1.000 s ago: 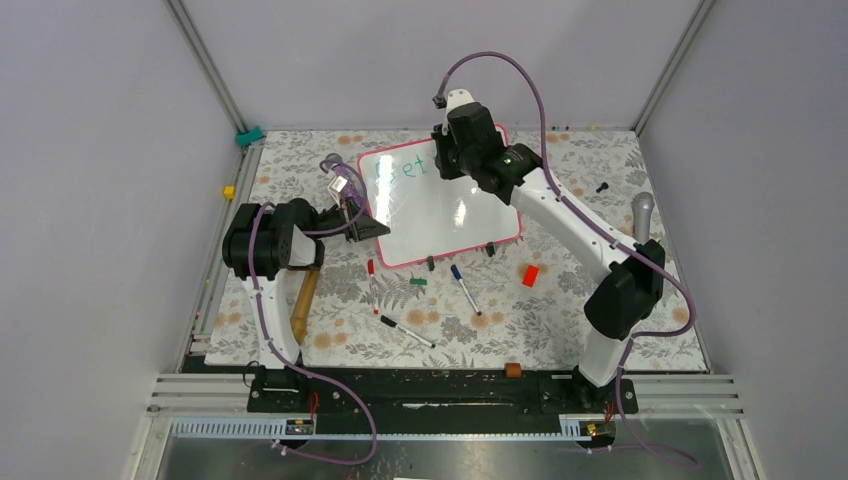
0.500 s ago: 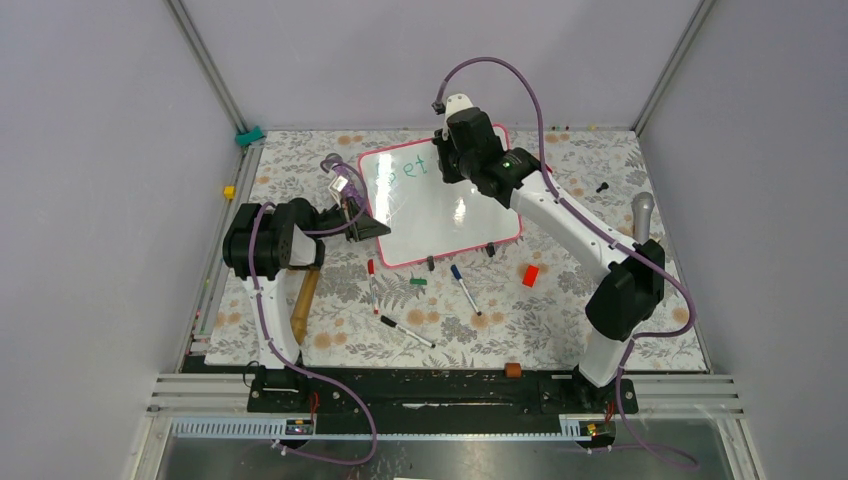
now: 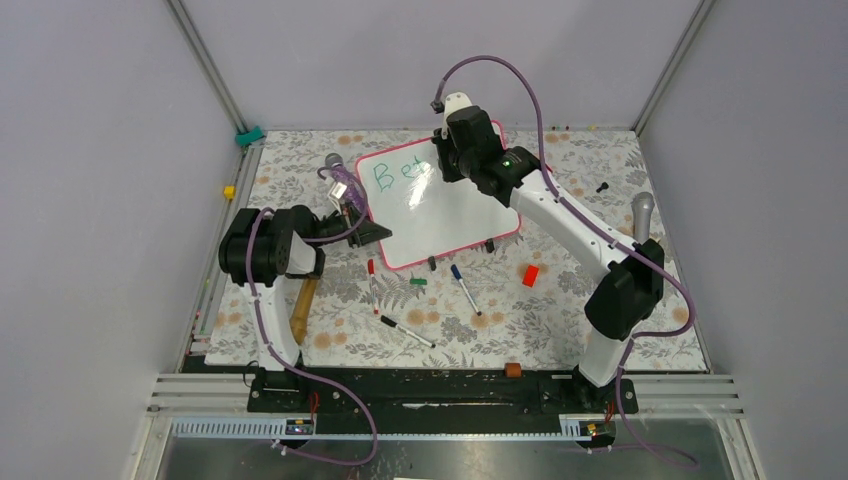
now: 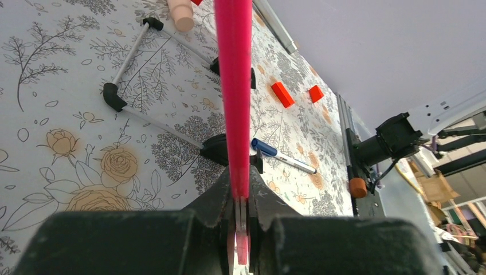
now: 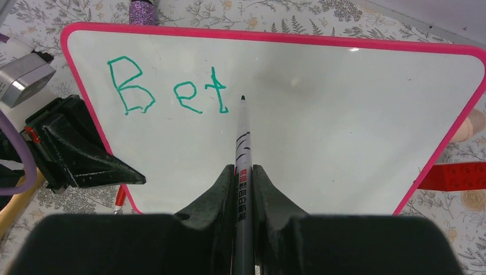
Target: Write a sentence on the whiteboard
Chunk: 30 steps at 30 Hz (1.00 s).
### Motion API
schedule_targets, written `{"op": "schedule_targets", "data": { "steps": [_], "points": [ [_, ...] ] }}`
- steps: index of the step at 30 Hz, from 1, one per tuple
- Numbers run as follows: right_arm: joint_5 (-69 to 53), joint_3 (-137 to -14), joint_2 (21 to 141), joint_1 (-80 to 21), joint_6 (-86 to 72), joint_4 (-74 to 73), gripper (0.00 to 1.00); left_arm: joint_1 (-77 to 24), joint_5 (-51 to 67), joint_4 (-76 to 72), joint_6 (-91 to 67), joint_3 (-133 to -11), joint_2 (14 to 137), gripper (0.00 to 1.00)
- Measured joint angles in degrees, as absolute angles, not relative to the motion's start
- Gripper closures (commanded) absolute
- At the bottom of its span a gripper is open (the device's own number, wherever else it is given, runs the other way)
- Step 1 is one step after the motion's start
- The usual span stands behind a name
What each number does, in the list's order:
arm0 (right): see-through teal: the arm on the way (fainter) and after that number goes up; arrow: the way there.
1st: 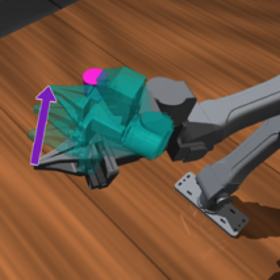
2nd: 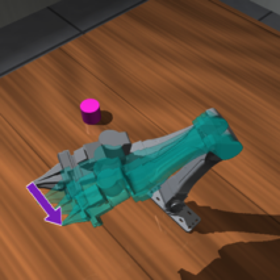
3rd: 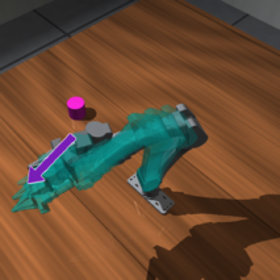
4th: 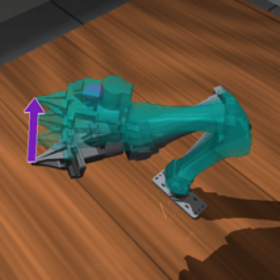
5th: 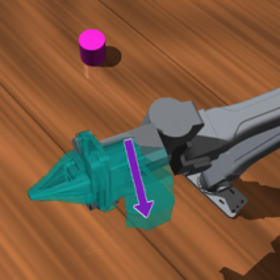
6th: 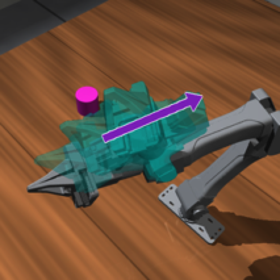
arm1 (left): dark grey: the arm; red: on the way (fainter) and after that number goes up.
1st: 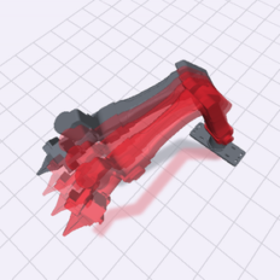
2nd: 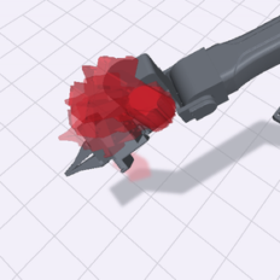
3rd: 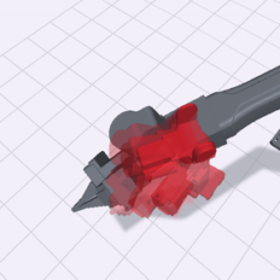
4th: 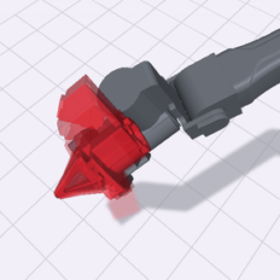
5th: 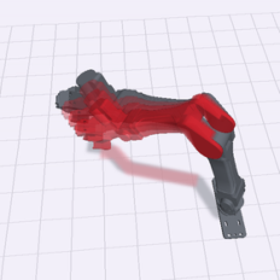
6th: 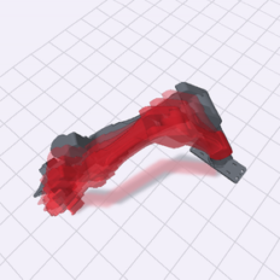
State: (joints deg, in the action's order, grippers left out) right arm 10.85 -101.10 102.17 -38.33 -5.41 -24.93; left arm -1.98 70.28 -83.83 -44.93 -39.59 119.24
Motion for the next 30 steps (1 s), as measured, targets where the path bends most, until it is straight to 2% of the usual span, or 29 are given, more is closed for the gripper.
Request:
{"op": "schedule_targets", "data": {
  "steps": [30],
  "points": [
    [9.52, -101.47, 103.53, -38.33, -4.14, -24.86, 1.0, -2.46, 73.47, -85.03, -52.64, -47.4, 125.32, 1.0]
  ]
}}
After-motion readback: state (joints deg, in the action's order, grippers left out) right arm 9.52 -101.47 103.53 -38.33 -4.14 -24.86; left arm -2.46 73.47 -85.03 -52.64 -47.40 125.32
